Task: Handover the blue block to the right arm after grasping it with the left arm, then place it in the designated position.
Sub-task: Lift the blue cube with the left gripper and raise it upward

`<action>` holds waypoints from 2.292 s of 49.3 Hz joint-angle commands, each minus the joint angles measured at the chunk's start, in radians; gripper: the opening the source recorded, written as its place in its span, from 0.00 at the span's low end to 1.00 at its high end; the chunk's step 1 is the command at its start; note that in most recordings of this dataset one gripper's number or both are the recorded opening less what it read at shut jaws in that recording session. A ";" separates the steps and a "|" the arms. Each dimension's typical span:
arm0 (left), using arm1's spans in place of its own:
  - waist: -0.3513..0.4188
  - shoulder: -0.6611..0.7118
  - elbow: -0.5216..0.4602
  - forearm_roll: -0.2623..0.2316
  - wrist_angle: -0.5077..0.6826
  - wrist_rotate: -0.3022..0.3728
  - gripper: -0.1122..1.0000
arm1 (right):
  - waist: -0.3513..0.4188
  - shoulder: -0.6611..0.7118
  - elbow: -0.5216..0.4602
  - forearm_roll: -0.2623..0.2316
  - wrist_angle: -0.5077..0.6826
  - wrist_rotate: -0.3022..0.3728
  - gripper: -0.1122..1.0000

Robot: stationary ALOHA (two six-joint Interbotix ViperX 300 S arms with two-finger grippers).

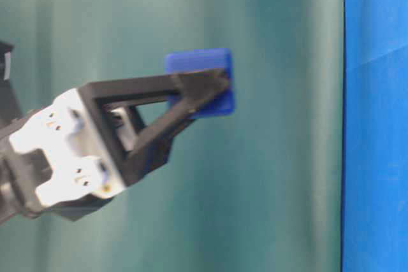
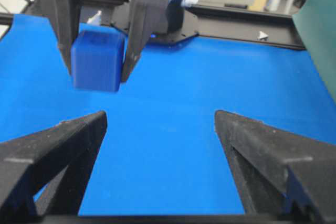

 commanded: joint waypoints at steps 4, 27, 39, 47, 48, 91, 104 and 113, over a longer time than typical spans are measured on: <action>0.012 -0.052 -0.011 0.003 -0.002 -0.002 0.51 | 0.000 0.005 -0.029 0.003 -0.005 0.000 0.97; 0.017 -0.057 0.000 0.002 -0.002 -0.002 0.51 | 0.000 0.005 -0.029 0.003 -0.003 0.000 0.97; 0.017 -0.057 0.000 0.003 -0.002 -0.002 0.52 | -0.002 0.005 -0.029 0.003 -0.003 0.002 0.97; 0.015 -0.057 0.000 0.003 -0.002 -0.003 0.51 | 0.000 0.005 -0.029 0.002 -0.003 0.002 0.97; 0.017 -0.057 0.000 0.002 -0.002 -0.003 0.52 | 0.000 0.005 -0.029 0.002 -0.005 0.002 0.97; 0.017 -0.124 0.098 0.003 -0.130 -0.006 0.51 | 0.000 0.005 -0.029 0.002 -0.003 0.000 0.97; 0.029 -0.230 0.272 0.003 -0.414 -0.005 0.51 | 0.000 0.006 -0.031 0.000 -0.003 0.000 0.97; 0.054 -0.308 0.425 0.002 -0.664 -0.005 0.52 | 0.000 0.006 -0.031 0.000 -0.006 0.000 0.97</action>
